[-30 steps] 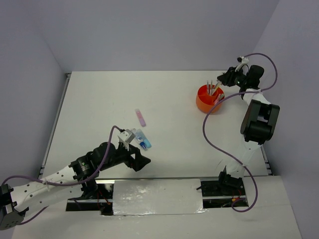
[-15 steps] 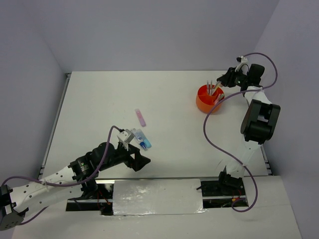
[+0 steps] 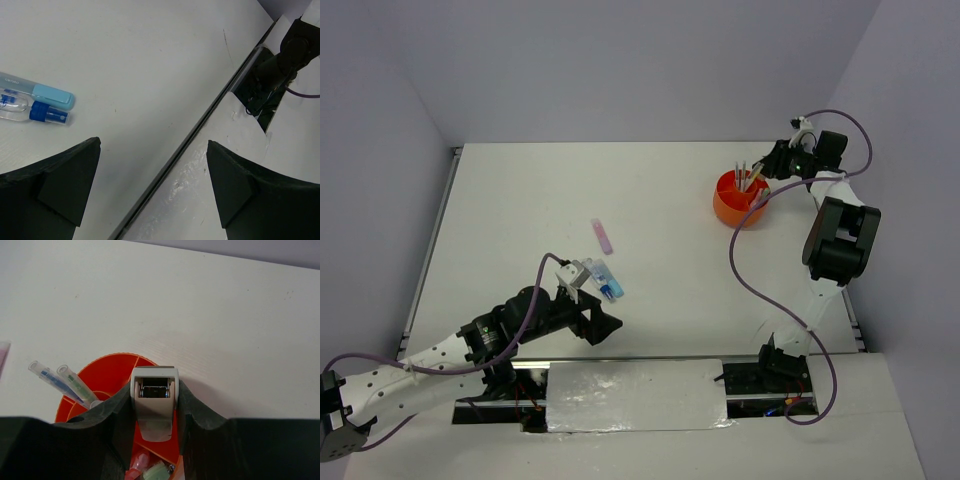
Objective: Sort the stationery into containers
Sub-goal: Place the stapler in the storage box.
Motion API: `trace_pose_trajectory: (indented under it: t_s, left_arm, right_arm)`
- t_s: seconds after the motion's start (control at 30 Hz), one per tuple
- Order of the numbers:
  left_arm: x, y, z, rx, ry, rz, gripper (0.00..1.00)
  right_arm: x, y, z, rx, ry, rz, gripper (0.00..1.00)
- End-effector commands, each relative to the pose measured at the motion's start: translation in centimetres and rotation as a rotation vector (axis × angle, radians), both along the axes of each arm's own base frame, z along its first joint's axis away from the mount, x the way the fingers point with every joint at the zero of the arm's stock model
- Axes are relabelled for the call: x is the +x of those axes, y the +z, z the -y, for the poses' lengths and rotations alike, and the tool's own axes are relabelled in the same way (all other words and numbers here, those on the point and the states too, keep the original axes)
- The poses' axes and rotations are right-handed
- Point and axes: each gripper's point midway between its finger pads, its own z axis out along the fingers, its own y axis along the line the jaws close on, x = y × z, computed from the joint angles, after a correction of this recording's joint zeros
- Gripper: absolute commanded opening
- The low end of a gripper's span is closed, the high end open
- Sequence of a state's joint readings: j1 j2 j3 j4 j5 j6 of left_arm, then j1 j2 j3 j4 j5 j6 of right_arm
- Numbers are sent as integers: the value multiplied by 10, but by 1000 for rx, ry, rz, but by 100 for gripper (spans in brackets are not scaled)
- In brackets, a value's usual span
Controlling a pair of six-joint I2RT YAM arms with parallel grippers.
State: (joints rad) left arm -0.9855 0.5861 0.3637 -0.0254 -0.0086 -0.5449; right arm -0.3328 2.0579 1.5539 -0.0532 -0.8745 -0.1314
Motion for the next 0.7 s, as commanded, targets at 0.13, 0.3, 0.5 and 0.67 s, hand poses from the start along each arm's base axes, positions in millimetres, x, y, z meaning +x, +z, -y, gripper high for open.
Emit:
trace_pose_trajectory:
  t_s: [0.13,0.3,0.5,0.67]
  left_arm:
    - [4,10,1,-15,3,55,99]
    - [5,9,1,-10,9,56,99]
    - [6,9,0,-7,13,61,99]
    - [7,8,0,-6,18,60,99]
  right_arm:
    - [4,20,-1,-15,56,61,26]
    - [1,21,-2,-16,74,68,33]
    - [-1,23,-6,-10,87,79,100]
    - [-2,30,-6,-16,84,103,100]
